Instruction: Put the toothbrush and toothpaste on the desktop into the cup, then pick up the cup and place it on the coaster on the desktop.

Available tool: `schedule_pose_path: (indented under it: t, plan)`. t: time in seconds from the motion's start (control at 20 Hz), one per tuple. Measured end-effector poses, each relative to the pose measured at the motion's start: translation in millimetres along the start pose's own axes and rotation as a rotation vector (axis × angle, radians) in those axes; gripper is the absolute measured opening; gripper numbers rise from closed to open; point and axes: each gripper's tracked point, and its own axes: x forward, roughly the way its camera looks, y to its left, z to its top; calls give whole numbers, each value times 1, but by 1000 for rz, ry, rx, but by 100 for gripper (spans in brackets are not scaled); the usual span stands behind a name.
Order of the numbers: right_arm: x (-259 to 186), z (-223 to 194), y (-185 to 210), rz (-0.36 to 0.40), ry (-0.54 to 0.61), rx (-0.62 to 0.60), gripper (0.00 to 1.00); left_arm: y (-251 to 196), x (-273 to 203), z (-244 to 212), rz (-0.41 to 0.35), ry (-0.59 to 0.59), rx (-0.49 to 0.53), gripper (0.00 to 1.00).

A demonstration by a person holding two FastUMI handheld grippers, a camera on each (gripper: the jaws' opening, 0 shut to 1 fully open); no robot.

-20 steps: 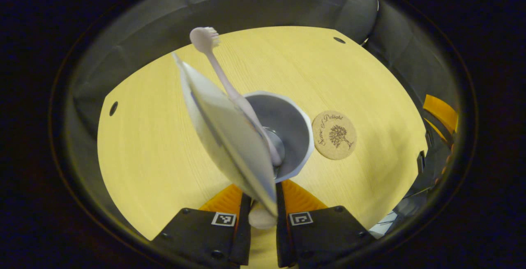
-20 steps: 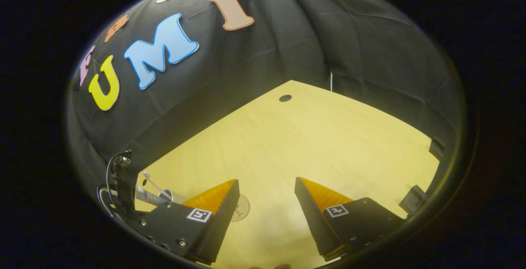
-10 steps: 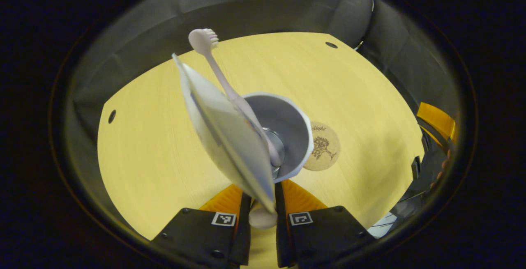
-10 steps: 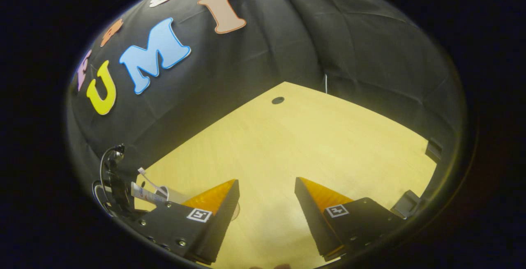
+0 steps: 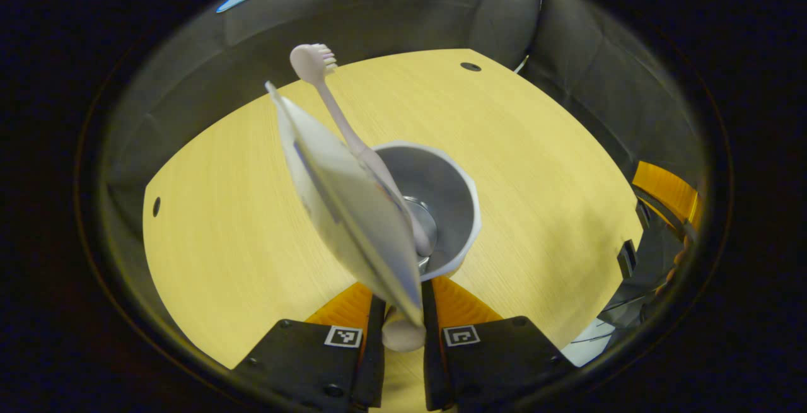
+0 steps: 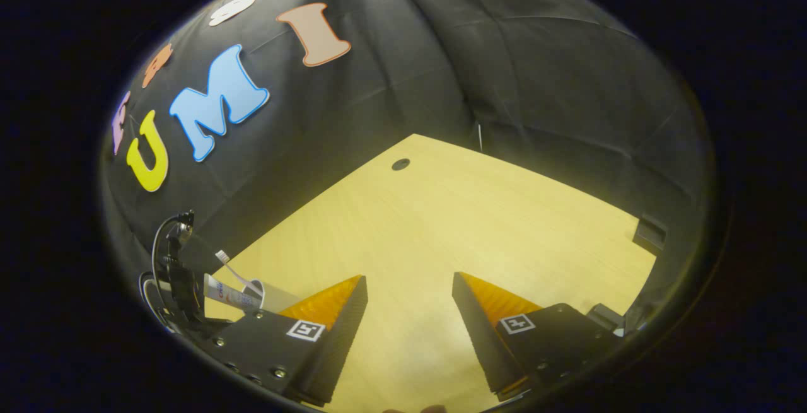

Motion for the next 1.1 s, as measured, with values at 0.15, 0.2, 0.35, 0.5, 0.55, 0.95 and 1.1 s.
schedule_pose_path:
  t: [0.15,0.2,0.35,0.5,0.55,0.95,1.1]
  plan:
    - [0,2,-16,-18,2,12,85,-9,4,-5,10,11,-4,33]
    - [1,3,-21,-22,3,16,85,-13,3,-6,11,14,-8,31]
    - [2,3,-32,-23,11,24,85,-17,8,-7,20,19,-18,33]
    - [3,5,-37,-14,22,23,85,-20,10,-10,33,25,-23,31]
    - [4,5,-38,-9,23,21,85,-20,10,-8,38,19,-14,31]
    - [10,10,-41,32,54,-5,85,-31,6,-5,88,-13,-17,85]
    - [12,13,-36,58,64,-24,85,-33,-1,-1,106,-48,-23,82]
